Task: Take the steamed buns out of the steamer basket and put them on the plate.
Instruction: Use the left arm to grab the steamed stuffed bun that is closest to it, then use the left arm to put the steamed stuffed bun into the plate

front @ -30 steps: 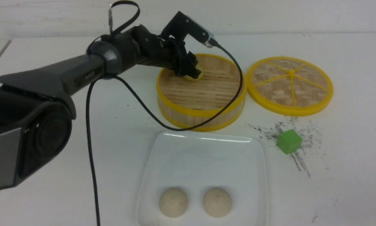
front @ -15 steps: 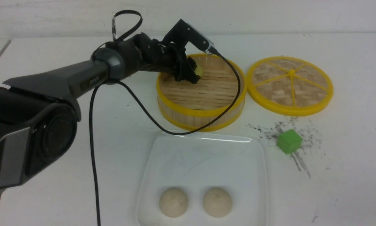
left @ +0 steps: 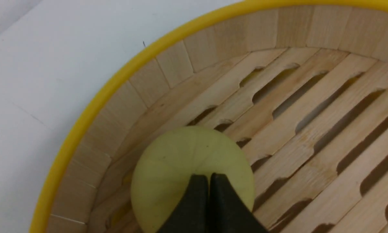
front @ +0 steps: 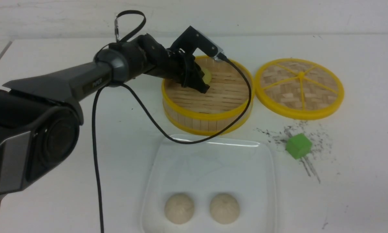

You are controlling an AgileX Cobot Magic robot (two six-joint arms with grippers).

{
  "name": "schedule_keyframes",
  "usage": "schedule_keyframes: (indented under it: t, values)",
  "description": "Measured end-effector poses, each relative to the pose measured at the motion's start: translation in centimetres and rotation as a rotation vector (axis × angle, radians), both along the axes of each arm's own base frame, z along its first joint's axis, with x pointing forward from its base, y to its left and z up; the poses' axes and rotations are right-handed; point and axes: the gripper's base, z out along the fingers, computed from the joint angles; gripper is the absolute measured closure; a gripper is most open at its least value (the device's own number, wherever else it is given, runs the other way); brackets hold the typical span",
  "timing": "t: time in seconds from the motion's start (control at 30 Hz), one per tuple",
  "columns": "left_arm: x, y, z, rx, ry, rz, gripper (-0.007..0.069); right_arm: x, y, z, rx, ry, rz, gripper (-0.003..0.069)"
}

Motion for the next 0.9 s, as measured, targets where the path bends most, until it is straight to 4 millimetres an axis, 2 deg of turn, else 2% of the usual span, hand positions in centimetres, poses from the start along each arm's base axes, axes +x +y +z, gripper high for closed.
schedule_keyframes:
  t: [0.13,0.23,0.6,0.9]
  values:
    - [0.0,0.0,0.3,-0.014,0.000,0.005,0.0621,0.0,0.0,0.0,0.000,0.000,0.000,0.0204]
    - [-0.2,0.0,1.2,-0.021,-0.013,0.003,0.0621,0.0,0.0,0.0,0.000,0.000,0.000,0.0204]
    - [-1.8,0.4,7.9,-0.065,-0.095,-0.027,0.0621,0.0,0.0,0.0,0.003,-0.003,-0.001,0.0204]
    - [-2.9,0.2,8.2,-0.068,0.007,-0.074,0.0619,0.1,0.0,0.0,-0.004,-0.008,-0.005,0.0204]
